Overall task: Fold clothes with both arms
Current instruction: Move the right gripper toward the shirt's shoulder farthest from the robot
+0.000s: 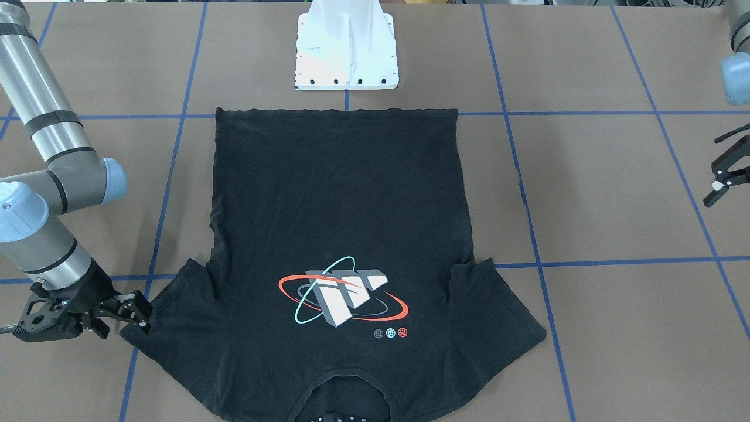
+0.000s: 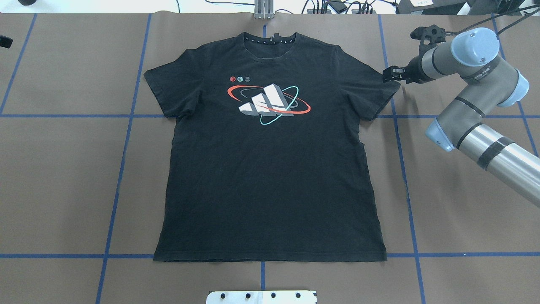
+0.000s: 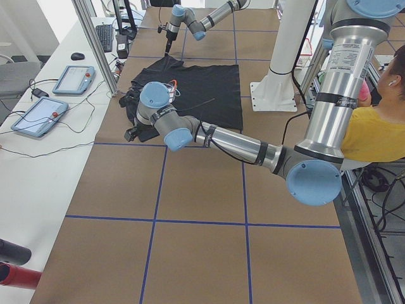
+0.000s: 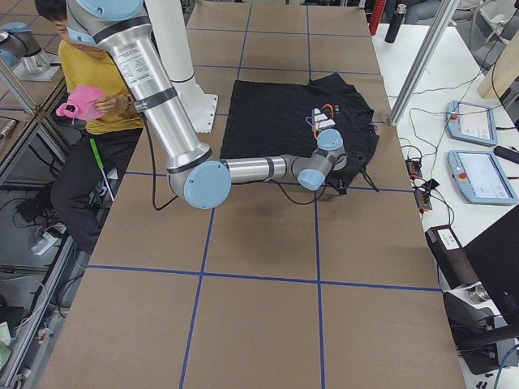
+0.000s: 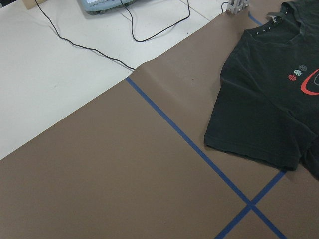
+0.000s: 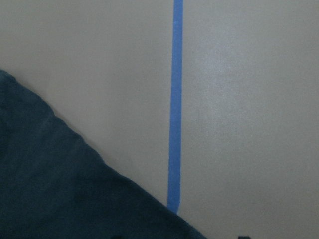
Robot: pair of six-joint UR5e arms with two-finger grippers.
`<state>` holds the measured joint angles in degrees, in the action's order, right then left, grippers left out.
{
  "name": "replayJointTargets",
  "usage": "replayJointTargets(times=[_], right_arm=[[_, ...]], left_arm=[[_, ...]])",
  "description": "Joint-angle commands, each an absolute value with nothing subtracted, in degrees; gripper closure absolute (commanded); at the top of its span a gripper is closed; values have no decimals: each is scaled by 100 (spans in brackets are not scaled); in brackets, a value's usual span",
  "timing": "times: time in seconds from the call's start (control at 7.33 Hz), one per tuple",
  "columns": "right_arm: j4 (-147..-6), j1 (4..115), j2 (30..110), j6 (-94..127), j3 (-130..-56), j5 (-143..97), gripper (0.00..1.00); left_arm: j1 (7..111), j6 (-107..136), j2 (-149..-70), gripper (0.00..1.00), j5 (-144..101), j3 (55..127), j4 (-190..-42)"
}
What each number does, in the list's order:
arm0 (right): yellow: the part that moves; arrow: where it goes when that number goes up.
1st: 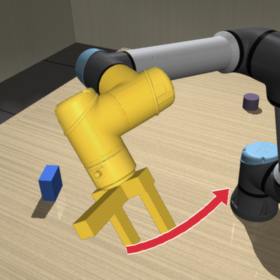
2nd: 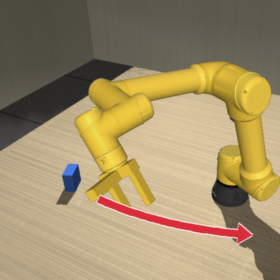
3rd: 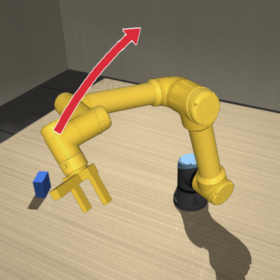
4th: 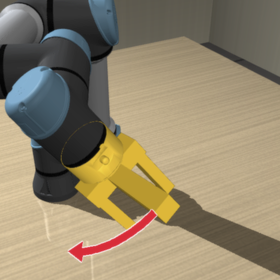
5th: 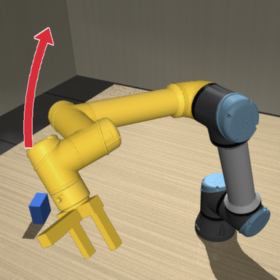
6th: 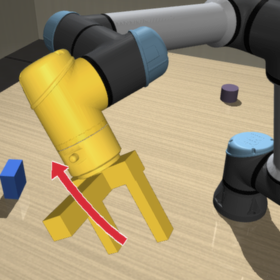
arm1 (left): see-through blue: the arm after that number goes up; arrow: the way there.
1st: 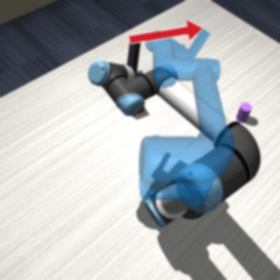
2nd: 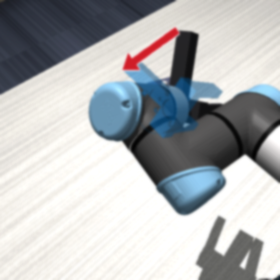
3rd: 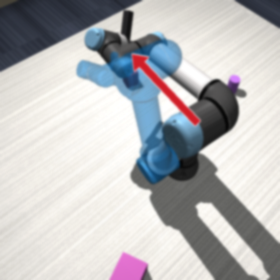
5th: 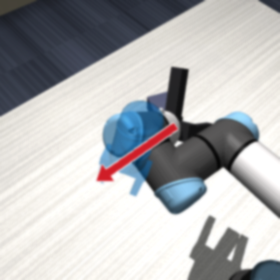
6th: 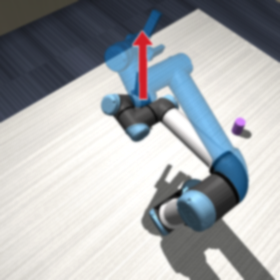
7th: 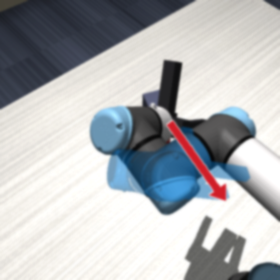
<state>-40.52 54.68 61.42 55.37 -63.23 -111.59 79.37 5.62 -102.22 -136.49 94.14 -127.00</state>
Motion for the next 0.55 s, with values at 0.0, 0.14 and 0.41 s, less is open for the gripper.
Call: replayJointTargets(times=[0.0, 0.14, 0.41], right_arm=[[-4052, 5388, 6100, 5537, -6171, -11031, 23], [-4052, 5379, 6091, 5537, -6170, -10987, 27], [-4052, 5353, 6091, 5537, -6170, -10986, 40]], left_arm=[[7937, 562, -10222, 0, -13649, 9413, -12700], [7937, 562, -10222, 0, -13649, 9404, -12700], [7937, 562, -10222, 0, -13649, 9396, -12700]])
